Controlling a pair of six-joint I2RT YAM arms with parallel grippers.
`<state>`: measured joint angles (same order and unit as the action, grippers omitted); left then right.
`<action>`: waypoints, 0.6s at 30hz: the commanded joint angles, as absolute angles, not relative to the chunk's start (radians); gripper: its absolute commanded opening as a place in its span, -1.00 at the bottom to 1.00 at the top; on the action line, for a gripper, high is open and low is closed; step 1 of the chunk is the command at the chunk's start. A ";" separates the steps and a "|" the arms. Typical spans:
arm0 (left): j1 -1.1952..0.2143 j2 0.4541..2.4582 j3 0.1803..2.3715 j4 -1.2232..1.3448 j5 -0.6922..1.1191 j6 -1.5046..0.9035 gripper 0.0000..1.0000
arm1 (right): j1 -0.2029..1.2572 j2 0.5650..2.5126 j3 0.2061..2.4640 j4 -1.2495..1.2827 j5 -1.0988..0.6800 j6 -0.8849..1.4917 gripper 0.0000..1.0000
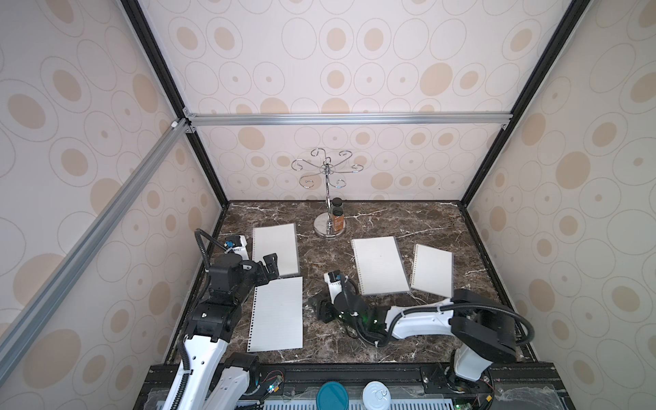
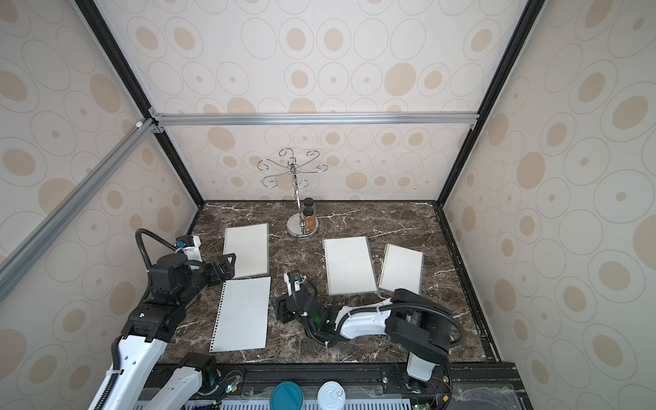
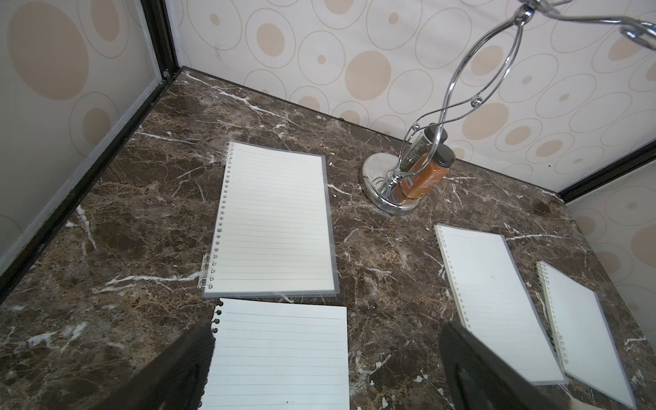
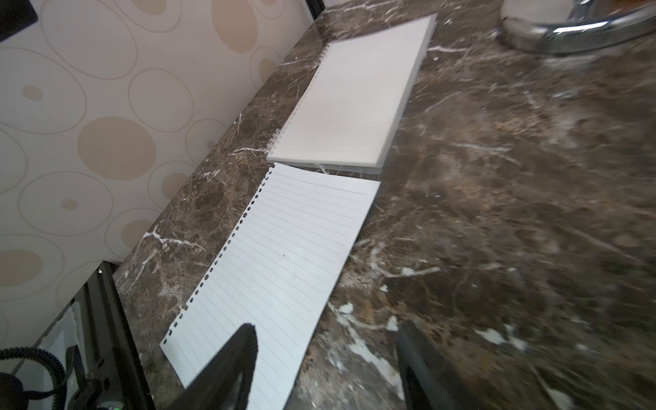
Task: Tear off pages from different notebooks
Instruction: Move the notebook to the center of the board.
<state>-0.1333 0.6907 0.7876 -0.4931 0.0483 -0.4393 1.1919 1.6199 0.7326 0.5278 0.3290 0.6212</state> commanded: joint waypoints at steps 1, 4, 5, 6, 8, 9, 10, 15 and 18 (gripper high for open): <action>-0.140 0.693 0.764 -0.457 0.092 -0.457 1.00 | 1.198 1.444 0.662 0.423 0.557 0.486 0.39; -0.143 0.715 0.758 -0.442 0.147 -0.457 1.00 | 1.176 1.293 0.632 0.249 0.680 0.448 0.52; -0.144 0.719 0.755 -0.436 0.152 -0.467 1.00 | 1.151 1.258 0.623 0.206 0.670 0.446 0.52; -0.144 0.722 0.745 -0.417 0.165 -0.483 1.00 | 1.125 1.225 0.610 0.171 0.649 0.449 0.52; -0.146 0.728 0.693 -0.321 0.261 -0.536 0.90 | 1.048 1.154 0.576 0.109 0.605 0.463 0.50; -0.151 0.735 0.673 -0.273 0.300 -0.559 0.85 | 1.015 1.129 0.565 0.077 0.600 0.467 0.50; -0.166 0.745 0.653 -0.232 0.305 -0.590 0.83 | 0.975 1.092 0.553 0.042 0.593 0.476 0.50; -0.272 0.782 0.612 -0.139 0.184 -0.660 0.89 | 0.733 1.051 0.545 -0.085 0.420 0.488 0.49; -0.334 0.802 0.576 -0.063 0.163 -0.688 0.89 | 0.624 1.115 0.551 -0.122 0.361 0.489 0.49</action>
